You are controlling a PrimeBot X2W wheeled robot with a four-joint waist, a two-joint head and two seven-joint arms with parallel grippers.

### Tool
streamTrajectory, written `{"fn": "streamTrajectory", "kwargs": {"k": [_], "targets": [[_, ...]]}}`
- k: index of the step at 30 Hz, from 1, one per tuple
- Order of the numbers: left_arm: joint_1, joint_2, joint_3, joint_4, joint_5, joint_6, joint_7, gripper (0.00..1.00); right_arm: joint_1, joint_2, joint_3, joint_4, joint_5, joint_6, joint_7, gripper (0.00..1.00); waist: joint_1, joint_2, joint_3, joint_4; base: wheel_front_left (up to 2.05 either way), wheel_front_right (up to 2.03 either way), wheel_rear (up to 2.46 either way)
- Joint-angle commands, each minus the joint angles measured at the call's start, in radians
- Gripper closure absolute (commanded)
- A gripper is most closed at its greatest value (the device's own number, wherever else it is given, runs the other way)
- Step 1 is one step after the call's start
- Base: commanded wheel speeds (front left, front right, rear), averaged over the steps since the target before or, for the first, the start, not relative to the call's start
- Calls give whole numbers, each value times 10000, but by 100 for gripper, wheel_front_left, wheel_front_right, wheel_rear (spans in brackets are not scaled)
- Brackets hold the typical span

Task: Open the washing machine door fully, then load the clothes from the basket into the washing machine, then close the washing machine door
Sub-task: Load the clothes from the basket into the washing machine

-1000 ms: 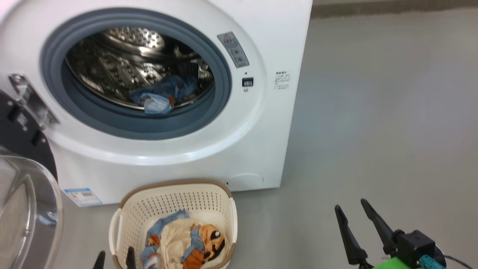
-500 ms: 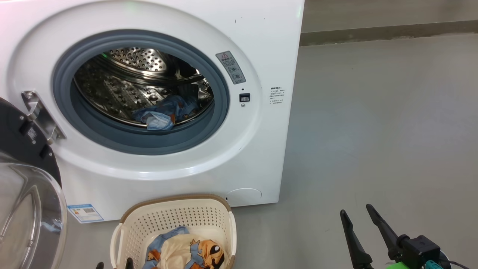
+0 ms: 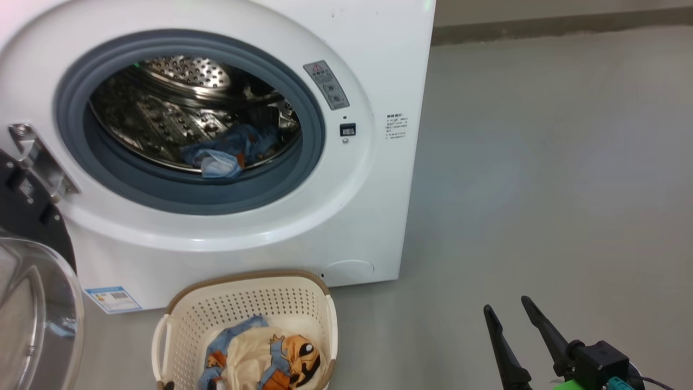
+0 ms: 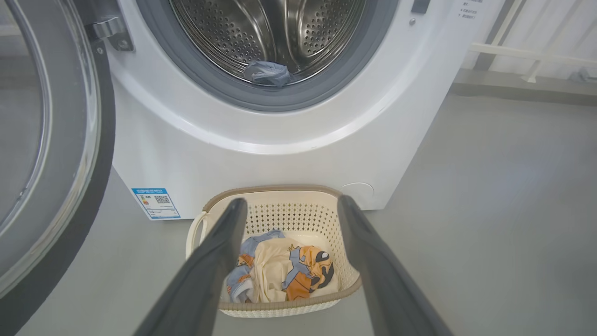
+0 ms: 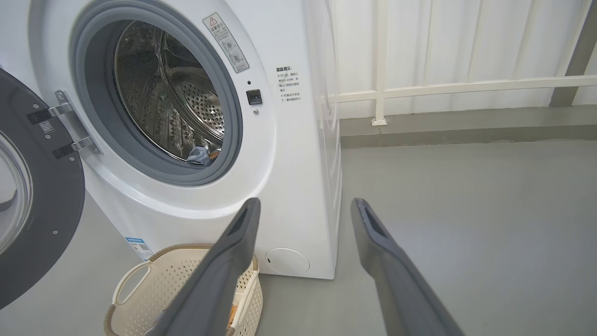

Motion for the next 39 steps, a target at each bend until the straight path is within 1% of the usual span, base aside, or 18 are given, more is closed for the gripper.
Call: {"fn": "streamTrajectory", "kwargs": {"k": [1, 5, 12, 16, 18, 21, 26, 33, 36, 37, 39], "targets": [[-707, 111, 237, -26, 119, -17, -65, 0, -375, 10, 293, -275, -10, 88, -49, 0, 0, 0, 324, -95, 0, 0, 0], [-1425, 182, 142, 498, 122, -126, 25, 0, -660, 46, 378, -340, -25, 88, -49, 0, 0, 0, 989, -203, 0, 0, 0], [-3046, 437, -35, 1700, 60, -461, 720, 0, -1449, 88, 401, -503, -92, 88, -49, 0, 0, 0, 2529, -358, 0, 0, 0], [-4093, 611, -29, 2608, -37, -617, 1183, 0, -2020, 103, 507, -567, -106, 88, -49, 0, 0, 0, 3513, -455, 0, 0, 0], [-4641, 744, -89, 3114, -68, -799, 1467, 0, -2297, 108, 571, -588, -111, 88, -49, 0, 0, 0, 4021, -503, 0, 0, 0], [-5481, 946, -108, 3955, -44, -839, 1950, 0, -2707, 113, 686, -643, -68, 88, -49, 0, 0, 0, 4795, -591, 0, 0, 0], [-6907, 1219, -125, 5386, -40, -951, 2336, 0, -3297, 115, 832, -712, 55, 88, -49, 0, 0, 0, 5943, -740, 0, 0, 0], [-8522, 1646, -367, 7690, 156, -1145, 2737, 0, -3824, 117, 987, -788, 90, 88, -49, 0, 0, 0, 6957, -1050, 0, 0, 0], [-9054, 1804, -326, 8538, 129, -1080, 2749, 0, -3944, 117, 1115, -788, 105, 88, -49, 0, 0, 0, 7279, -1221, 0, 0, 0], [-9054, 1804, -326, 8538, 129, -1080, 2749, 0, -3944, 117, 1115, -788, 105, 88, -49, 0, 0, 0, 7279, -1221, 0, 0, 0], [-9372, 1880, -261, 9006, 79, -987, 2682, 0, -3982, 117, 1168, -799, 121, 88, -49, 0, 0, 0, 7484, -1322, 0, 0, 0]]}}
